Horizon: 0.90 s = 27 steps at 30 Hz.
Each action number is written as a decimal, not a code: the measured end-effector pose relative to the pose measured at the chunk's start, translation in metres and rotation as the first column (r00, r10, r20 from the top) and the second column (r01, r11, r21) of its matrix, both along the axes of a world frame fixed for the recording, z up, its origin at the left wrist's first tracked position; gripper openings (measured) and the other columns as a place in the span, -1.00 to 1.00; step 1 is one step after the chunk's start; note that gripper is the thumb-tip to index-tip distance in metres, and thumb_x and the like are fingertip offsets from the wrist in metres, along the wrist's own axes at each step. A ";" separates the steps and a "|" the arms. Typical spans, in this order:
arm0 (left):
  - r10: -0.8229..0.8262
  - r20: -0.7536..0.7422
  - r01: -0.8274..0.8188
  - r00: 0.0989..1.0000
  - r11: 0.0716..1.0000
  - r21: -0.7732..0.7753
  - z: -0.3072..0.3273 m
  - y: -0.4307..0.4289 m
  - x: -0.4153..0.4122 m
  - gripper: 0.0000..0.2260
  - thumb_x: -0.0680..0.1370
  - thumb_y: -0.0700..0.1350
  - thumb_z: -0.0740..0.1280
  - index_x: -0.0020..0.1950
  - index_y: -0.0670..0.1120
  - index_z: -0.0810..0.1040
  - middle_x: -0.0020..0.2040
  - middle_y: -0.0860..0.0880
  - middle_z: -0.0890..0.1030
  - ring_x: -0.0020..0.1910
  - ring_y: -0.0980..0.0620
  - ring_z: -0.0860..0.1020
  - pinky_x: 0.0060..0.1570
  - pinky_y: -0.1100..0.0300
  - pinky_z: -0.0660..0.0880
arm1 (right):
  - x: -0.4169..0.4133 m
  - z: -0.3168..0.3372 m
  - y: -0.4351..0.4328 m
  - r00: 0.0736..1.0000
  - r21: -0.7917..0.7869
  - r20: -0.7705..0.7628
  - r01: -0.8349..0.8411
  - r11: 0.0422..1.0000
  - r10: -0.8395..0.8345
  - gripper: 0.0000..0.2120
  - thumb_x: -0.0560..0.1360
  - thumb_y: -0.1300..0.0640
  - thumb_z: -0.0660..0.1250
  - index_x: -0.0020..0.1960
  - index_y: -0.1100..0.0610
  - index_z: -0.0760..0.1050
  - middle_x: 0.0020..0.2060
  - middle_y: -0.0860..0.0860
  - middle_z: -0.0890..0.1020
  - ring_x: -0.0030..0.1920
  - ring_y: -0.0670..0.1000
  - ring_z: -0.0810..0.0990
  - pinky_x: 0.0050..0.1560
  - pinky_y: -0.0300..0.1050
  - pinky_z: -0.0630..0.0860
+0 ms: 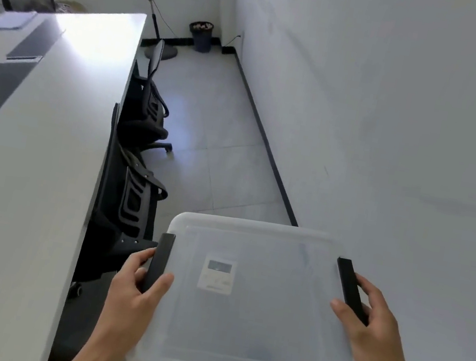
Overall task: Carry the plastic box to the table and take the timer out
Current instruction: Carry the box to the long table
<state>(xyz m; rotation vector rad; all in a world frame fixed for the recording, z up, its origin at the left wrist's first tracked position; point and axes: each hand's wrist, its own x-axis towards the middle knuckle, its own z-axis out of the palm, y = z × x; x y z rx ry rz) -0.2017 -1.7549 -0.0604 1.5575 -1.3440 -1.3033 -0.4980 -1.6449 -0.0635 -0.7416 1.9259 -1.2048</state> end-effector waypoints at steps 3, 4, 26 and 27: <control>0.053 0.002 -0.053 0.999 0.998 -0.019 0.011 -0.067 -0.025 -0.65 0.48 -0.22 0.38 0.24 -0.02 0.45 -0.10 -0.08 0.68 -0.21 0.04 0.68 -0.31 0.23 0.56 | -0.031 0.008 -0.085 0.998 -0.004 0.004 -0.058 0.998 0.058 -0.57 0.49 0.16 0.38 0.31 -0.07 0.39 -0.12 0.09 0.67 -0.17 0.11 0.61 -0.21 -0.15 0.48; 0.068 0.006 -0.068 0.998 0.997 -0.021 0.011 -0.086 -0.030 -0.67 0.49 -0.22 0.38 0.21 0.01 0.45 -0.10 -0.08 0.67 -0.22 0.07 0.68 -0.35 0.25 0.57 | -0.040 0.010 -0.112 0.996 -0.001 0.000 -0.093 0.996 0.093 -0.56 0.49 0.15 0.37 0.32 -0.08 0.38 -0.12 0.08 0.67 -0.14 0.11 0.63 -0.21 -0.14 0.49; 0.073 -0.008 -0.073 0.997 0.997 -0.033 0.013 -0.647 -0.084 -0.62 0.49 -0.20 0.38 0.28 -0.02 0.43 -0.13 -0.06 0.69 -0.19 0.05 0.68 -0.23 0.12 0.62 | -0.092 0.026 -0.669 0.994 0.004 -0.044 -0.102 0.995 0.102 -0.58 0.50 0.17 0.36 0.29 -0.10 0.37 -0.13 0.01 0.66 -0.19 -0.07 0.62 -0.28 -0.27 0.43; 0.065 -0.011 -0.066 0.998 0.997 -0.031 0.012 -0.671 -0.090 -0.62 0.49 -0.20 0.38 0.28 -0.02 0.43 -0.14 -0.05 0.69 -0.18 0.05 0.68 -0.23 0.12 0.62 | -0.096 0.026 -0.691 0.994 0.010 -0.048 -0.094 0.995 0.095 -0.58 0.50 0.17 0.36 0.30 -0.09 0.37 -0.14 0.03 0.65 -0.22 -0.04 0.60 -0.29 -0.25 0.41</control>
